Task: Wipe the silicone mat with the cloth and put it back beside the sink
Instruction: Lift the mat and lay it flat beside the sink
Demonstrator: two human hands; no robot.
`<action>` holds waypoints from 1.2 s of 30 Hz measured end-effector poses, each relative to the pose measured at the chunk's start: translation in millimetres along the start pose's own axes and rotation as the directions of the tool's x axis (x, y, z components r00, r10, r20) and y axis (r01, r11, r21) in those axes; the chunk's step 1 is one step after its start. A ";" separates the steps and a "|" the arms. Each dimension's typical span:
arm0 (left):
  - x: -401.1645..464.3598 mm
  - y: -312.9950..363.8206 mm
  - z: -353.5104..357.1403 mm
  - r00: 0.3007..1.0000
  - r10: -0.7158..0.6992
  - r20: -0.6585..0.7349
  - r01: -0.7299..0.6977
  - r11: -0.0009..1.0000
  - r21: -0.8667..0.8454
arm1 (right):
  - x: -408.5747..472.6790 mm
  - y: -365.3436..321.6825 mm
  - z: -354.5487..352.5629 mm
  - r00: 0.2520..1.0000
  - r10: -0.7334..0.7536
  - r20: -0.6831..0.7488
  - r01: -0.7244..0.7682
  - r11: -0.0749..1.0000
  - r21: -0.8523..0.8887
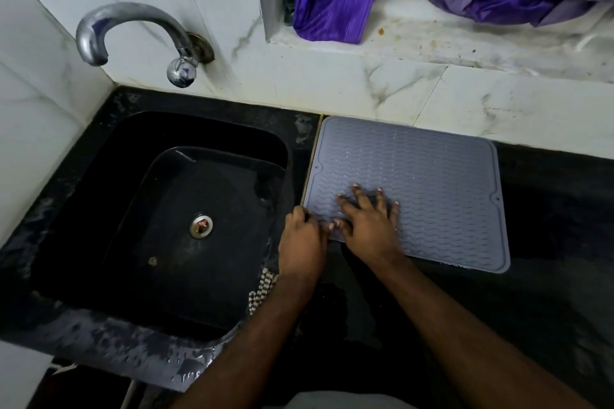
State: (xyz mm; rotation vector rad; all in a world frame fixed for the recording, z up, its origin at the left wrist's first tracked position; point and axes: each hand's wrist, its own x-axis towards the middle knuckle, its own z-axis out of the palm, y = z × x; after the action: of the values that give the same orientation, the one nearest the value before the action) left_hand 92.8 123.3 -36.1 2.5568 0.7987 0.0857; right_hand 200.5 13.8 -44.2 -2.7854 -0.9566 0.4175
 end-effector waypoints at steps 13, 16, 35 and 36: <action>104.7 28.7 5.8 0.987 0.153 0.039 -0.155 0.987 0.048 | 65.7 97.9 -32.7 0.905 0.303 -0.300 -0.262 0.950 0.170; 126.0 36.0 13.4 0.990 0.144 0.001 -0.144 0.987 0.070 | 80.1 108.4 -31.7 0.937 0.291 -0.191 -0.278 0.956 0.092; 135.0 14.7 39.5 0.993 0.120 -0.004 -0.118 0.981 0.154 | 193.0 17.4 -17.4 0.976 -0.196 -0.096 0.197 0.980 0.003; 133.8 14.5 40.5 0.993 0.116 -0.012 -0.113 0.984 0.140 | 193.0 17.5 -16.1 0.975 -0.196 -0.101 0.197 0.980 -0.002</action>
State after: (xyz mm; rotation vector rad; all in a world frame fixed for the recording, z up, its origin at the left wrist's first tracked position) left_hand 219.1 170.3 -75.9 2.7377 0.6860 0.0944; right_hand 361.5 119.0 -73.4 -2.6418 -1.1886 0.2495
